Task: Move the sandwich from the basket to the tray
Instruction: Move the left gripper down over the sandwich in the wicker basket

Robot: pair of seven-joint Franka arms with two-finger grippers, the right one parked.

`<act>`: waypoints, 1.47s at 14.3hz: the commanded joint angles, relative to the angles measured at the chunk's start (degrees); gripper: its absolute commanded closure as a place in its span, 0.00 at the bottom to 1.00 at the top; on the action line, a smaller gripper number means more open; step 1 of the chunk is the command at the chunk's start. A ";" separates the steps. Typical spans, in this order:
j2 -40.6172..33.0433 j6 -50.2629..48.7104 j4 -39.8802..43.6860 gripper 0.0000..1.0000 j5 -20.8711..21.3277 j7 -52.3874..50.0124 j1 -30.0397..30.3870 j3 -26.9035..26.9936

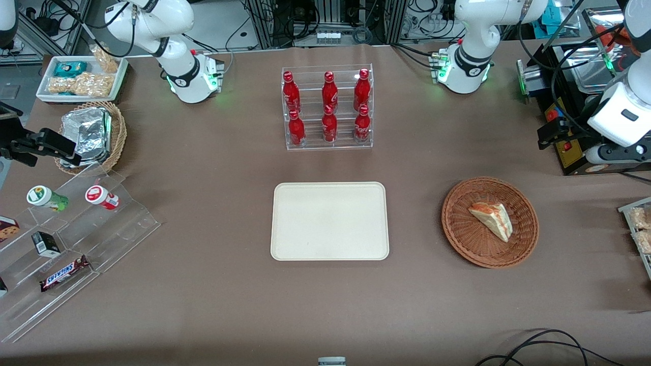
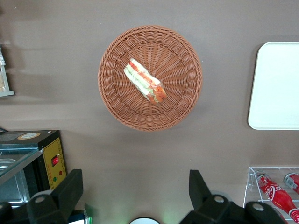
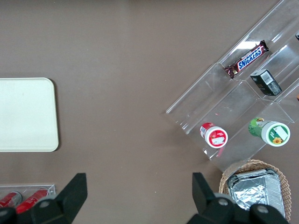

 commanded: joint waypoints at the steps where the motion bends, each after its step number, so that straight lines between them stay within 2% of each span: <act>1: 0.68 -0.10 1.35 0.00 -0.64 0.61 -0.52 0.62; 8: 1.55 -1.06 0.48 0.00 -0.64 0.08 -0.69 0.62; 12: 7.25 0.59 -0.66 0.00 -0.12 -0.36 -0.34 0.71; 16: 10.52 11.91 -7.58 0.00 0.15 -7.10 -0.25 0.80; 19: 10.70 26.04 -16.72 0.00 0.06 -9.50 -0.08 0.88; 21: 12.53 33.01 -19.47 0.00 -0.38 -14.12 1.50 0.88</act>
